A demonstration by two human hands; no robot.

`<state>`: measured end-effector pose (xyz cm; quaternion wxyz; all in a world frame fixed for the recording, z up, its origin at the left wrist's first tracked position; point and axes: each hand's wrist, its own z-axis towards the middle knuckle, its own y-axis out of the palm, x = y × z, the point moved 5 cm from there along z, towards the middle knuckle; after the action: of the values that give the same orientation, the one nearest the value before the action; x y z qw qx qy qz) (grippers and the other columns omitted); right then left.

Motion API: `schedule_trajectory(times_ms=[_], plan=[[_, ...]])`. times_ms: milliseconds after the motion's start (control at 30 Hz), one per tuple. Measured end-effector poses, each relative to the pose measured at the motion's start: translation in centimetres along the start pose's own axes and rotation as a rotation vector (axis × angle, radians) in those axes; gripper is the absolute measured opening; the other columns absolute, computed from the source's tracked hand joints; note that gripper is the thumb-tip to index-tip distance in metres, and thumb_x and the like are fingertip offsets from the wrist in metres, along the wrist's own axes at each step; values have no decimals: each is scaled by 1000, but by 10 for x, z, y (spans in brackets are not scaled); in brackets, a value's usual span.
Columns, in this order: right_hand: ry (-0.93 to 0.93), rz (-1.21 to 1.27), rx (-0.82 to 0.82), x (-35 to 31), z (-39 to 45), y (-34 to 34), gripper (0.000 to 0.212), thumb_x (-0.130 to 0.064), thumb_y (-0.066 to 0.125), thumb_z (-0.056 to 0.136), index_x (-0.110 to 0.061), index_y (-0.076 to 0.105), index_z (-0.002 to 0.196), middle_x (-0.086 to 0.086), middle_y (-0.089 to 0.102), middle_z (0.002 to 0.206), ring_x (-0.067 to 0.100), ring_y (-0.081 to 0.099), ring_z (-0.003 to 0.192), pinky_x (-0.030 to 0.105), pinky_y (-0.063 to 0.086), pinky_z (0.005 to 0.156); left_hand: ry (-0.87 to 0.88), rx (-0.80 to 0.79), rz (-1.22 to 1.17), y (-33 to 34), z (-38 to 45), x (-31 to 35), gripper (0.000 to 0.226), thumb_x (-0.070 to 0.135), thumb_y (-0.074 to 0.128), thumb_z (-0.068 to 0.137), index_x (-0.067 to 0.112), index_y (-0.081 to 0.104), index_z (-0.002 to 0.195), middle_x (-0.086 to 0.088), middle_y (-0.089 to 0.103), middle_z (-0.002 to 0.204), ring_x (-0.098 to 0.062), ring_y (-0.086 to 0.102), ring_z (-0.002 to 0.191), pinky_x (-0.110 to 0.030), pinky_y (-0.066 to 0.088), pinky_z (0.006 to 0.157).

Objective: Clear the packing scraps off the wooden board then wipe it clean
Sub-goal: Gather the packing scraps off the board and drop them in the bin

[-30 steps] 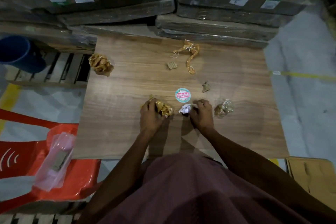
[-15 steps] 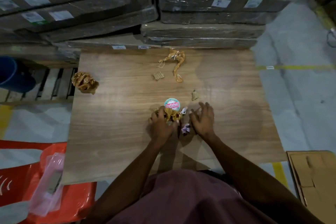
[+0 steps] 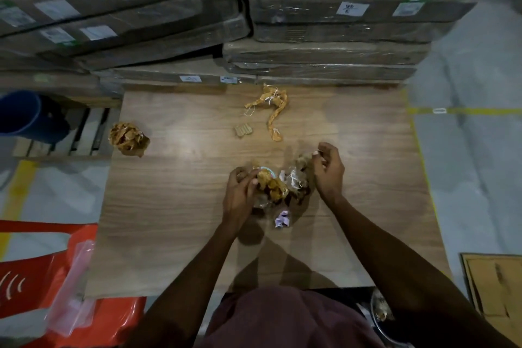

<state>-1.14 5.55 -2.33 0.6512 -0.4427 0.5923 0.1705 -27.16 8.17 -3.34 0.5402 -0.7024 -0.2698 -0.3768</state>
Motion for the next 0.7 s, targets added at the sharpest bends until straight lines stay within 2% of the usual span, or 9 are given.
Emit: schedule_trajectory(times_ms=[67,167,233,300,400,533,600,700], plan=[[-8,-15,-28,3,19,4,38,-23,61,95,-9,58,130,6,65,124,14,64,109,30,52,92,45,86,1,-1,15,6,33,37,52,96,22,76,113,-7,47,134,-17,51,118,-37,49,99],[22,-93,-179,9,46,21,33,-15,65,95,-5,61,126,7,66,116,26,64,110,33,52,96,6,154,-111,3,43,3,10,27,73,80,25,79,89,6,51,123,-17,50,122,-45,52,95],[20,-168,-271,5,60,34,30,-10,65,95,-4,63,125,10,68,118,28,66,111,32,52,96,-72,135,-221,3,64,6,18,27,84,69,30,75,84,11,51,122,-22,52,124,-51,56,92],[-26,-206,-313,-8,73,44,32,-10,63,95,-5,63,126,12,67,124,28,66,112,37,54,98,-83,154,-234,1,85,16,28,30,87,66,32,72,89,4,54,122,-23,51,123,-49,55,94],[-128,-300,-353,-29,101,64,40,-16,60,94,-9,59,133,13,56,136,29,58,121,37,51,102,-97,237,-105,-11,115,29,39,41,78,79,22,67,112,-4,57,126,-23,50,121,-42,49,97],[-197,-439,-457,-53,142,101,63,-40,57,87,-18,47,144,13,41,152,34,40,138,47,40,113,-206,432,0,-41,146,4,54,52,66,86,20,56,128,-7,54,134,-28,47,126,-51,49,98],[-208,-520,-507,-56,157,118,67,-37,62,94,-22,36,154,11,28,162,34,26,149,51,31,118,-236,369,79,-44,158,-9,58,51,64,88,17,53,133,-9,54,137,-31,48,128,-52,48,99],[-188,-588,-609,-51,159,140,70,-39,58,97,-26,27,159,8,19,168,34,16,154,53,23,121,-172,68,258,-21,167,-19,62,53,54,88,14,54,136,-13,54,138,-35,49,129,-52,44,103]])
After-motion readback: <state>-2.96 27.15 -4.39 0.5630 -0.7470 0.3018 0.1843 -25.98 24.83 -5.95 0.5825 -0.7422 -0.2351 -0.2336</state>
